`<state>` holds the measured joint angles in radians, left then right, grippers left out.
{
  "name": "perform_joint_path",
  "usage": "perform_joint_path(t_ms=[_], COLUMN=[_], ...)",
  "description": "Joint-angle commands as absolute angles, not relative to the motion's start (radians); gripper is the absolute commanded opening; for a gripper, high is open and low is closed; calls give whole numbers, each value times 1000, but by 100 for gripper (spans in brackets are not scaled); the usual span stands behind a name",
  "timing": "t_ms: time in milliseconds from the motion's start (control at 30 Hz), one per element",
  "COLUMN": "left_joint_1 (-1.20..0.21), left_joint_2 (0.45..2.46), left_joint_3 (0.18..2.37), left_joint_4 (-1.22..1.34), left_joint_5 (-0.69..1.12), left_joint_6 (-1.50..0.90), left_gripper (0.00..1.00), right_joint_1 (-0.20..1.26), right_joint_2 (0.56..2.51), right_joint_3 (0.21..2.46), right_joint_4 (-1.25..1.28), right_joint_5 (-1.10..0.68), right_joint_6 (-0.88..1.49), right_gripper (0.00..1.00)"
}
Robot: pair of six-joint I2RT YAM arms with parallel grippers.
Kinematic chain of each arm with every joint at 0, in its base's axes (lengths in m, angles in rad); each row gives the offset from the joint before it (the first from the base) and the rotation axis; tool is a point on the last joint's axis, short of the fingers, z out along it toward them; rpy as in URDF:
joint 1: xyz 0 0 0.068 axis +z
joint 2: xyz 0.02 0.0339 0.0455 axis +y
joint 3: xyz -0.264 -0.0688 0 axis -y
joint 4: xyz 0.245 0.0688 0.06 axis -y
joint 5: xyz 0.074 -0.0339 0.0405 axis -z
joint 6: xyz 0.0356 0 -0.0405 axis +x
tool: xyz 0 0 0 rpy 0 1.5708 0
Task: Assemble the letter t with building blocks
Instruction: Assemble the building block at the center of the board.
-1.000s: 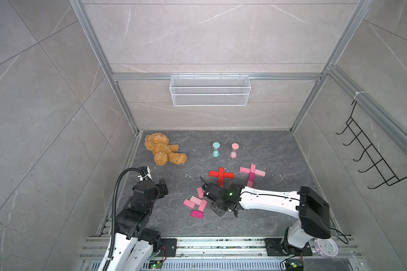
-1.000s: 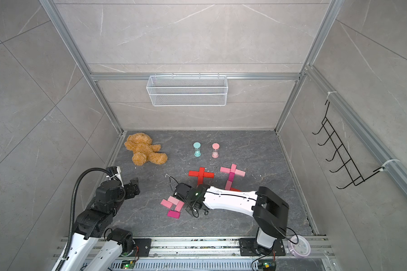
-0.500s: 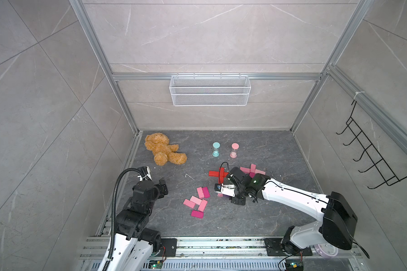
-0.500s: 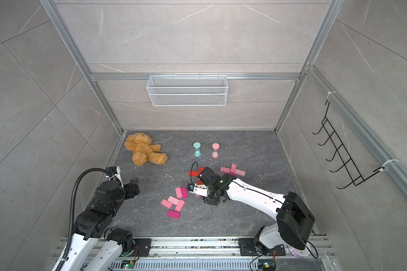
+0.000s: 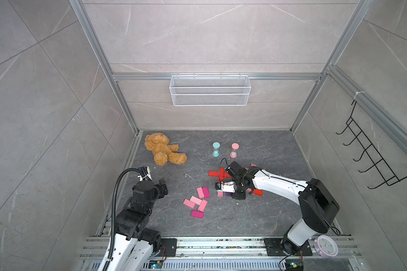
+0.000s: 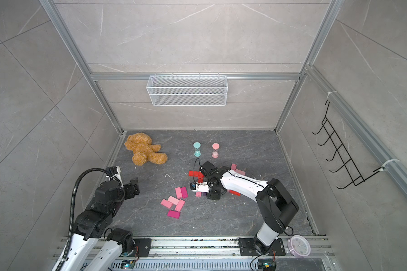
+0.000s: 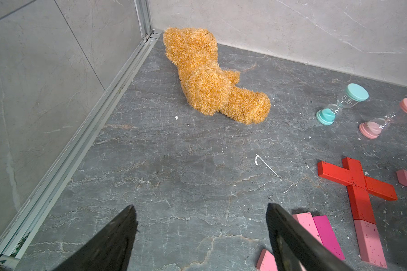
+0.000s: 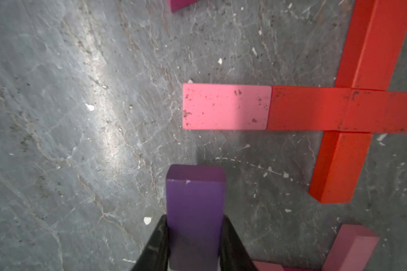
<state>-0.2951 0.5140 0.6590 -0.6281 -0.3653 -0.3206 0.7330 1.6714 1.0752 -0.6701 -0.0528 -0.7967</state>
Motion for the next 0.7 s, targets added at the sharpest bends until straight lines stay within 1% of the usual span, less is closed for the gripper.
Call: perform_joint_path(t_ms=[0,200,667], left_joint_1=[-299,-299,-300], left_joint_2=[508,509,509], left_joint_3=[666,666,666], left_joint_4=[-613,-614,-617], left_joint_5=[-385,-390,-391], left_joint_6=[-297,-297,-297], left_gripper=[88,88,88], right_joint_1=[730,729,730], right_joint_2=[1707,1751,1831], right_joint_3=[1097,1115,1174], right_joint_4=[-650,-626,-694], right_joint_5=[-53,-48,-86], right_joint_6=[-833,-829,-810], right_gripper=[0,0,6])
